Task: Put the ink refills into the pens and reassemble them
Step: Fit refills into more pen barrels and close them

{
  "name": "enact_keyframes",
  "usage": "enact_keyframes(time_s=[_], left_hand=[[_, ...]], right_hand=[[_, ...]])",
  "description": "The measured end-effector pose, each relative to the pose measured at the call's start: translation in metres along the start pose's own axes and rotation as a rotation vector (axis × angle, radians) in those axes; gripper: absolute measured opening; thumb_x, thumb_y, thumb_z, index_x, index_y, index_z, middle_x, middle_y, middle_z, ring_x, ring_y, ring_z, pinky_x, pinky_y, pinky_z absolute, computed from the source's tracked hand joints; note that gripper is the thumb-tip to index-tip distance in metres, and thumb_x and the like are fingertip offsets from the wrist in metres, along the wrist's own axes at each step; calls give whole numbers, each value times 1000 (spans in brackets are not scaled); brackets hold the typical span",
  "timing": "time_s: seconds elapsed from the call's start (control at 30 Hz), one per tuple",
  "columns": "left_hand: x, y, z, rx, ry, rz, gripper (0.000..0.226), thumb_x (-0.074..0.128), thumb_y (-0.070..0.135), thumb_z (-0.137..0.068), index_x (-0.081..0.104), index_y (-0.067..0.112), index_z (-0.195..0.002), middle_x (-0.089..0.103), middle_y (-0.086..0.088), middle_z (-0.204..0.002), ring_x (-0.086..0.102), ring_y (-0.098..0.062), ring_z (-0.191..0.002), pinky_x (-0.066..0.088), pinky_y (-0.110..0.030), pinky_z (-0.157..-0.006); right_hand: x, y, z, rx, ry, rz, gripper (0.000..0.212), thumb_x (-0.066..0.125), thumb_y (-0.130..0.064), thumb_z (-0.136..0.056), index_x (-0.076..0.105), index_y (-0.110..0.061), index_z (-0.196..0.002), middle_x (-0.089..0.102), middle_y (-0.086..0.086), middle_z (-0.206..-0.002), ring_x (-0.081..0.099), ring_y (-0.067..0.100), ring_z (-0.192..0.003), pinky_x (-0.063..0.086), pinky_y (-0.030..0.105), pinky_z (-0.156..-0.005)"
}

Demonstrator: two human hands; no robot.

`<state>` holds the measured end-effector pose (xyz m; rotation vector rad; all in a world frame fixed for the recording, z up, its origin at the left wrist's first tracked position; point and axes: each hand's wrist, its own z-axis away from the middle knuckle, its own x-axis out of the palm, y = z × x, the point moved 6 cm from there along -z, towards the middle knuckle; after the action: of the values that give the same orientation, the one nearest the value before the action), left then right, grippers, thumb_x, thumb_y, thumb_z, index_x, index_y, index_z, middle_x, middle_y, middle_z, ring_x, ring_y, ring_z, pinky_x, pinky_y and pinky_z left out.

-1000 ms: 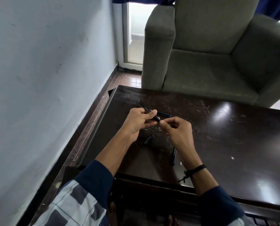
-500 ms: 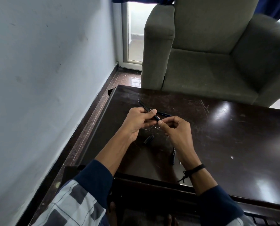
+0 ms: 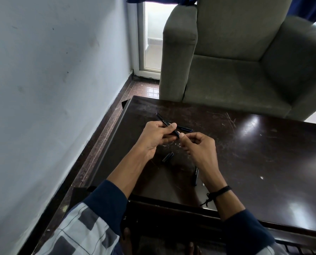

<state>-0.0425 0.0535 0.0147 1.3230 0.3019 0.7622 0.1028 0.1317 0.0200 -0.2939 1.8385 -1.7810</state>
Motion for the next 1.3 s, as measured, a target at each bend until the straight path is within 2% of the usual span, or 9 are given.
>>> enact_keyframes(time_s=[0.1, 0.23, 0.3, 0.53, 0.7, 0.83, 0.97, 1.13, 1.3], left_hand=[[0, -1, 0, -7, 1, 0, 22, 70, 12, -94, 71, -7, -104, 77, -13, -92, 76, -22, -85, 63, -28, -76], [2, -3, 0, -14, -3, -1, 22, 70, 12, -93, 70, -7, -104, 76, -16, -93, 76, -23, -85, 63, -28, -76], [2, -3, 0, -10, -7, -2, 22, 70, 12, -94, 70, -8, -104, 76, -16, -92, 77, -23, -86, 62, -28, -76], [-1, -1, -3, -3, 4, 7, 20, 71, 12, -93, 71, -6, -100, 76, -14, -91, 75, -22, -84, 63, -29, -77], [1, -4, -1, -12, -5, 10, 19, 71, 12, -93, 70, -7, -99, 76, -15, -88, 76, -22, -81, 63, -27, -74], [1, -2, -1, -3, -5, 15, 19, 71, 12, -93, 70, -6, -100, 76, -15, -89, 76, -22, -84, 63, -28, -76], [-1, -1, -2, -4, 9, 19, 19, 71, 11, -93, 70, -7, -100, 76, -15, -91, 75, -22, -84, 63, -27, -74], [4, -6, 0, -14, 4, 6, 20, 70, 10, -94, 69, -8, -101, 75, -14, -88, 75, -21, -81, 63, -26, -73], [3, -4, 0, 1, 11, 4, 21, 71, 11, -93, 70, -8, -102, 76, -15, -90, 76, -23, -85, 63, -28, -75]], right_hand=[[2, 1, 0, 33, -6, -5, 17, 70, -33, -97, 76, -19, -89, 77, 1, -76, 70, 11, -70, 51, 24, -65], [0, 0, -1, 10, 3, 42, 11, 75, -30, -93, 75, -20, -87, 77, 1, -77, 73, 22, -76, 57, 37, -70], [-1, -1, 0, -9, 7, 47, 9, 78, -29, -91, 74, -21, -88, 76, 1, -80, 73, 23, -81, 57, 34, -70], [2, 0, 0, 33, -4, -21, 15, 70, -32, -97, 76, -19, -91, 77, 2, -77, 69, 8, -68, 50, 23, -65], [-2, -2, 1, -1, 14, 39, 10, 77, -29, -92, 75, -22, -86, 76, 2, -78, 71, 15, -75, 52, 24, -64], [-1, -1, 1, 5, 17, 0, 11, 78, -34, -91, 75, -24, -86, 77, 2, -82, 72, 19, -79, 57, 35, -71], [1, 0, 0, 22, 2, -6, 13, 72, -31, -96, 77, -21, -90, 77, 1, -76, 70, 10, -70, 53, 27, -67], [-1, 2, -1, 24, 24, 78, 10, 75, -28, -94, 76, -21, -86, 76, 1, -76, 73, 25, -81, 58, 40, -70], [-1, 0, 1, 7, 20, 42, 8, 78, -30, -91, 75, -24, -87, 76, 2, -84, 72, 23, -85, 57, 35, -72]])
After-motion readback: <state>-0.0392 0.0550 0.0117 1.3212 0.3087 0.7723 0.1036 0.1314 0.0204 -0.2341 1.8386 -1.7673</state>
